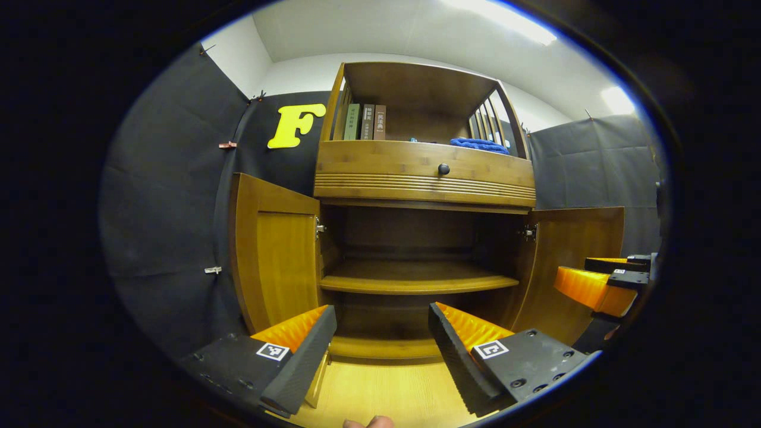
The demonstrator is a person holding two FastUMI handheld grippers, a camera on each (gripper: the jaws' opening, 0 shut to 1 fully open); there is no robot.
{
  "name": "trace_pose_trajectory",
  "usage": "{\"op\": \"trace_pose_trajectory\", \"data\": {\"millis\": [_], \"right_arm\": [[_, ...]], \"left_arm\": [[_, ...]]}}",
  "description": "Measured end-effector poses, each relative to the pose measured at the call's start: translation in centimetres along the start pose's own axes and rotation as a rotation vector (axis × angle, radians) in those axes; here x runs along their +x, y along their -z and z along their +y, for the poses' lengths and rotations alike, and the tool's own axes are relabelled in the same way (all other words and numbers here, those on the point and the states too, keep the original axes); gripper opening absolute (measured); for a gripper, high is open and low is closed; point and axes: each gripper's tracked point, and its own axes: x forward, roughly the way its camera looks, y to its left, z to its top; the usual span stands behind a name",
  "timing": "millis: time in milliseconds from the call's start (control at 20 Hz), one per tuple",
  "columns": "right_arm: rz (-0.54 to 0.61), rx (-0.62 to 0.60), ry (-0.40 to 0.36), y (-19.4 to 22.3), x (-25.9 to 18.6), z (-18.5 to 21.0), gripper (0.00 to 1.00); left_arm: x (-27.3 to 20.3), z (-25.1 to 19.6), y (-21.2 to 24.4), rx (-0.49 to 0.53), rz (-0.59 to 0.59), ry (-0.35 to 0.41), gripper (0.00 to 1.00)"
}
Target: Open the right door of the double-door shoe cabinet with the right hand, and open the left door with the left hand.
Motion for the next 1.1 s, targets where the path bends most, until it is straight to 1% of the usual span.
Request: {"op": "trace_pose_trajectory", "data": {"millis": [50, 150, 200, 250, 300, 400, 450, 500, 750, 800, 850, 900, 1050, 1100], "right_arm": [[-0.01, -0.001, 0.005, -0.4, 0.4, -0.1, 0.98], [-0.022, -0.002, 0.009, -1.0, 0.8, -0.4, 0.98], [-0.027, -0.002, 0.01, -1.1, 0.9, -0.4, 1.0], [-0.028, -0.003, 0.009, -1.2, 1.0, -0.4, 1.0], [-0.027, -0.002, 0.008, -1.2, 1.1, -0.6, 0.98], [-0.025, 0.001, 0.005, -1.3, 1.0, -0.7, 0.98], [-0.025, 0.0, 0.006, -1.3, 1.0, -0.9, 1.0], [-0.025, 0.0, 0.006, -1.3, 0.9, -1.1, 0.98], [-0.019, 0.008, 0.006, -1.3, 0.9, -1.9, 0.98], [-0.02, 0.01, 0.007, -1.3, 0.9, -1.9, 1.0], [-0.021, 0.011, 0.008, -1.4, 0.9, -2.1, 1.0], [-0.019, 0.011, 0.007, -1.4, 0.9, -2.1, 0.98], [-0.019, 0.013, 0.005, -1.4, 0.8, -2.2, 0.98], [-0.02, 0.014, 0.006, -1.4, 0.8, -2.2, 1.0]], "left_arm": [[0.1, -0.2, -0.1, 0.0, 0.0, 0.0, 0.98], [0.4, -0.5, -0.2, 0.0, 0.001, 0.0, 0.97], [0.5, -0.6, -0.3, -0.001, -0.001, 0.0, 0.97], [0.7, -0.8, -0.4, -0.001, -0.002, -0.001, 0.97], [0.8, -0.9, -0.6, -0.001, -0.002, -0.002, 0.97], [0.9, -1.3, -0.6, 0.007, -0.001, -0.004, 0.97], [1.0, -1.5, -0.6, 0.011, -0.001, -0.005, 0.97], [1.0, -1.6, -0.7, 0.014, -0.001, -0.007, 0.97], [1.3, -2.5, -0.6, 0.018, 0.0, -0.004, 0.98], [1.3, -2.6, -0.6, 0.022, -0.001, -0.006, 0.97], [1.2, -2.6, -0.6, 0.025, 0.0, -0.006, 0.97], [1.2, -2.8, -0.7, 0.026, -0.002, -0.005, 0.98], [1.3, -2.9, -0.8, 0.031, -0.004, -0.005, 0.97], [1.3, -3.0, -0.8, 0.031, -0.004, -0.004, 0.97]]}}
